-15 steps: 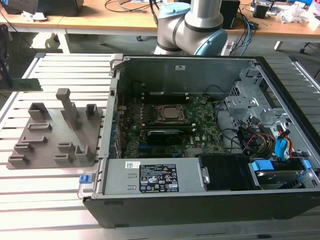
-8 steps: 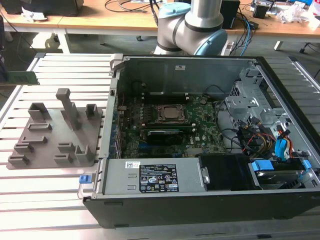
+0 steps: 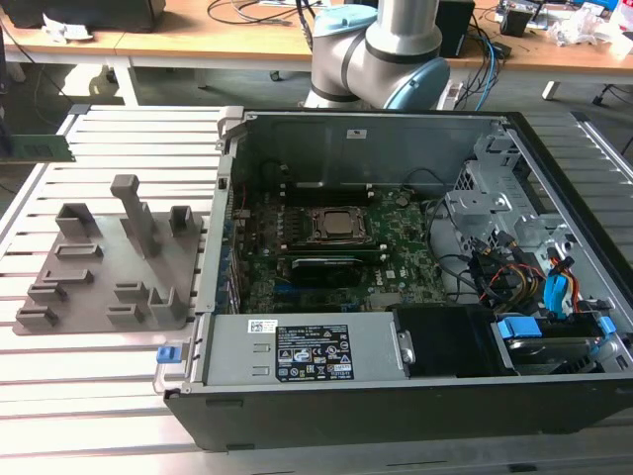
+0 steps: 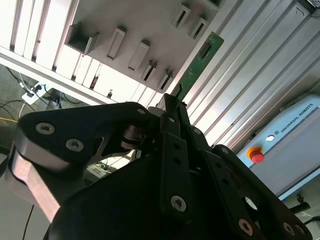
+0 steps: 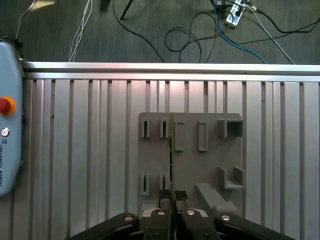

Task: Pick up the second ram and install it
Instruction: 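Pick up the second ram and move it above second insertion slot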

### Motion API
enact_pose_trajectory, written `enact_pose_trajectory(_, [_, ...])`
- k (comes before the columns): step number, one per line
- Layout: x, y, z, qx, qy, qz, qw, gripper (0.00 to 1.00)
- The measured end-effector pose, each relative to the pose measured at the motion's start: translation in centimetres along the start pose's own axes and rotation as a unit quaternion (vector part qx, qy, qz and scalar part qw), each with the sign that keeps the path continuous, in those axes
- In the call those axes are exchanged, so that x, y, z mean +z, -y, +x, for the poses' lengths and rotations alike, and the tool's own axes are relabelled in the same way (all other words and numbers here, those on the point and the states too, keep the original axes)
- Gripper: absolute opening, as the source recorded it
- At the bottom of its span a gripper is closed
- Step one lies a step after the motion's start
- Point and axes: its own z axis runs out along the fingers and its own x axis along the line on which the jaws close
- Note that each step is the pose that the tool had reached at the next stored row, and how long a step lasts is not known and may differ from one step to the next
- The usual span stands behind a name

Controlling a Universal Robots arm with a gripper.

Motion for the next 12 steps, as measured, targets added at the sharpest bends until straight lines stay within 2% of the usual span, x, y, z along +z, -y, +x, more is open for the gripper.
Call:
enact_pose_trajectory(2, [-0.02,0.21,0.0,0.0,-0.0001,-0.0001,1.0,0.14])
enact_pose_trajectory(7, [-0.08,1.66,0.03,0.0,-0.0006,-0.0001,1.0,0.14])
enact_pose_trajectory(12, [-0.19,4.25,0.08,0.0,-0.0019,-0.0001,1.0,0.14])
